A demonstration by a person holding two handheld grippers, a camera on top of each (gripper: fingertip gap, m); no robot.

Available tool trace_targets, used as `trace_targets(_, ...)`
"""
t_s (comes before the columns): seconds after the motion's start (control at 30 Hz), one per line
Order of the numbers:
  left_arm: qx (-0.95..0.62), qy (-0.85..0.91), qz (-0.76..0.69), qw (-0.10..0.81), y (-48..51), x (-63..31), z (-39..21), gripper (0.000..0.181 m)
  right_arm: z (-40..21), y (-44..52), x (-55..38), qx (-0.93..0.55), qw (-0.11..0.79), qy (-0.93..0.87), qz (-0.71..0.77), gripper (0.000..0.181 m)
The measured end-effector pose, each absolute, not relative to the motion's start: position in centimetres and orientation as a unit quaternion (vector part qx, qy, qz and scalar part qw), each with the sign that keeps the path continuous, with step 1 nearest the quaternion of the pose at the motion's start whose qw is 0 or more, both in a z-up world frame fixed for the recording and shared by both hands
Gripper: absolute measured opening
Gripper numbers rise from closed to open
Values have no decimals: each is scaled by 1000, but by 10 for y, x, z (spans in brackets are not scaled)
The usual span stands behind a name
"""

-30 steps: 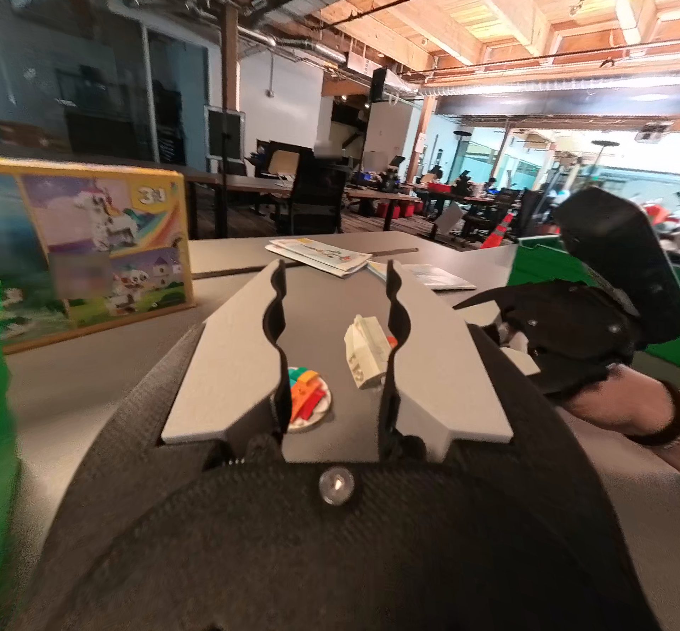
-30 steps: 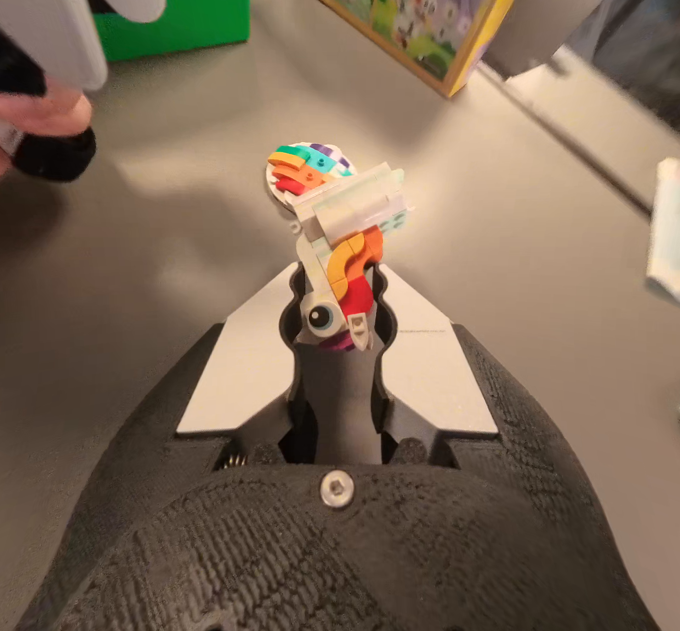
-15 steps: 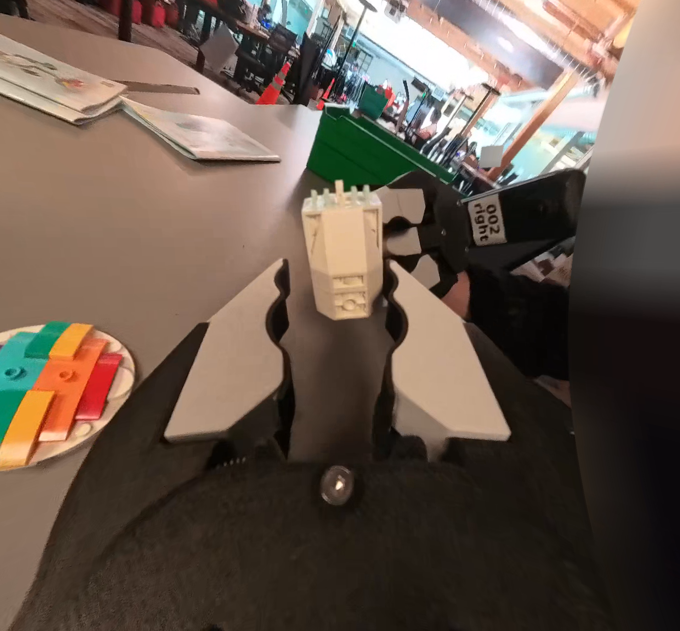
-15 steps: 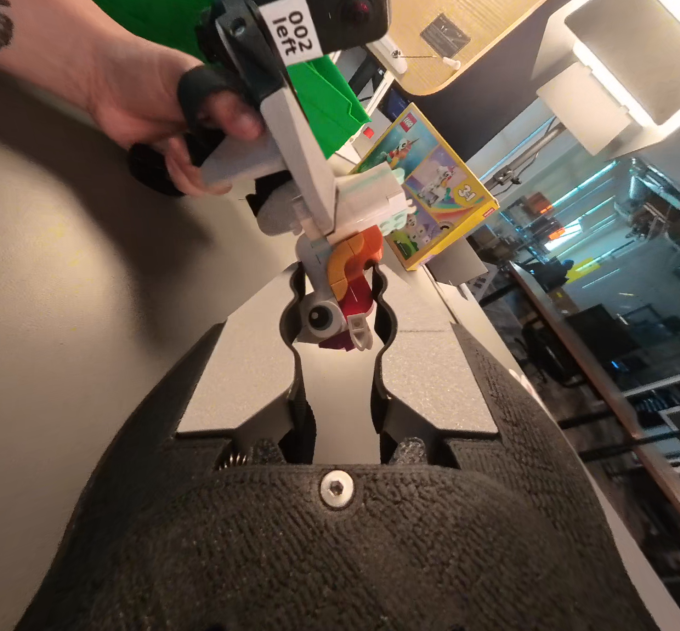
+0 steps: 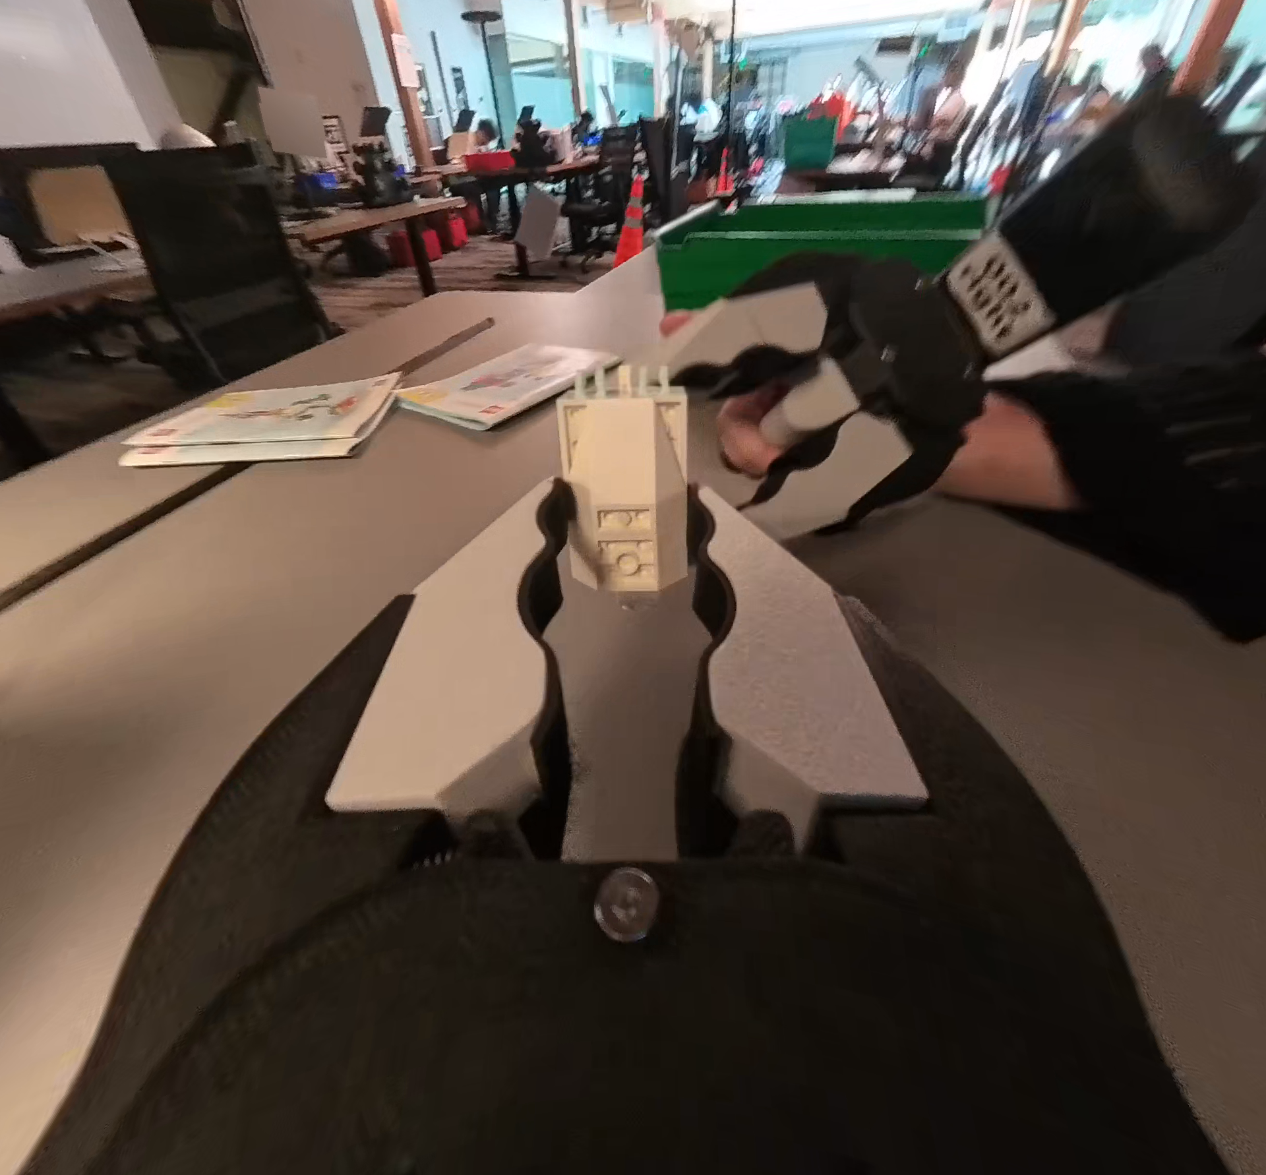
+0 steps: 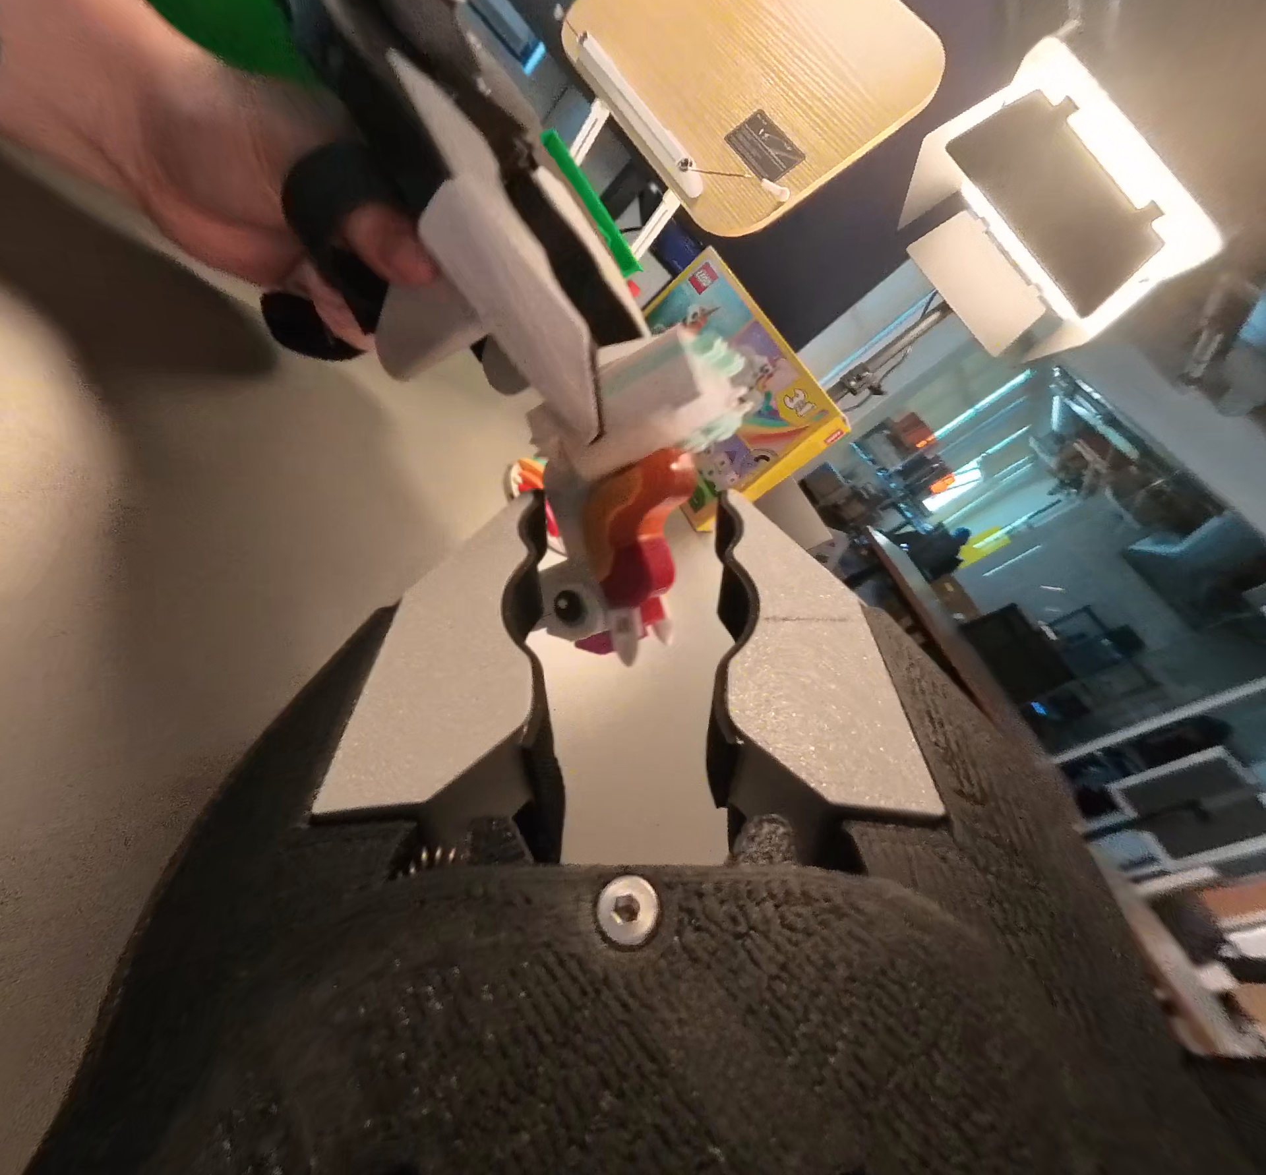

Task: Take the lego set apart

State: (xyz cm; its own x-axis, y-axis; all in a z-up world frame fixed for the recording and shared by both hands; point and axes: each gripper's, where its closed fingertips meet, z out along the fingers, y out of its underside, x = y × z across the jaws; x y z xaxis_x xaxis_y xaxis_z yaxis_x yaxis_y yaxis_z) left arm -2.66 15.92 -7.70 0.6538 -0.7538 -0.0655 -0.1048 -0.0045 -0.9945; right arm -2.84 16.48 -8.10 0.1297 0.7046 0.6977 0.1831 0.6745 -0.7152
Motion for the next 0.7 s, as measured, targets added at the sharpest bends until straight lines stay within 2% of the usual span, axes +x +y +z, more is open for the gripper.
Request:
trace_targets(0.03,-663,335,-232,628,161,-27,-80,34,-78,165,-26,-357,662,-624,210,51)
trace_targets(0.27,-662,399,-55,632,169,-29,-97,34,-71,171,-15,-405,628,-585,314,51)
trace_targets(0.5,-677,379,-46,630,175,-35,-99,34,-66,178,-11,-420,634,-559,331,48)
trace_targets(0.6,-684,296,-120,656,178,-49,-81,34,-63,182,-9,-426,638,-546,336,46)
trace_targets(0.7,-647,184,-359,647,166,-50,-52,34,-60,176,-9,-429,618,-539,379,45)
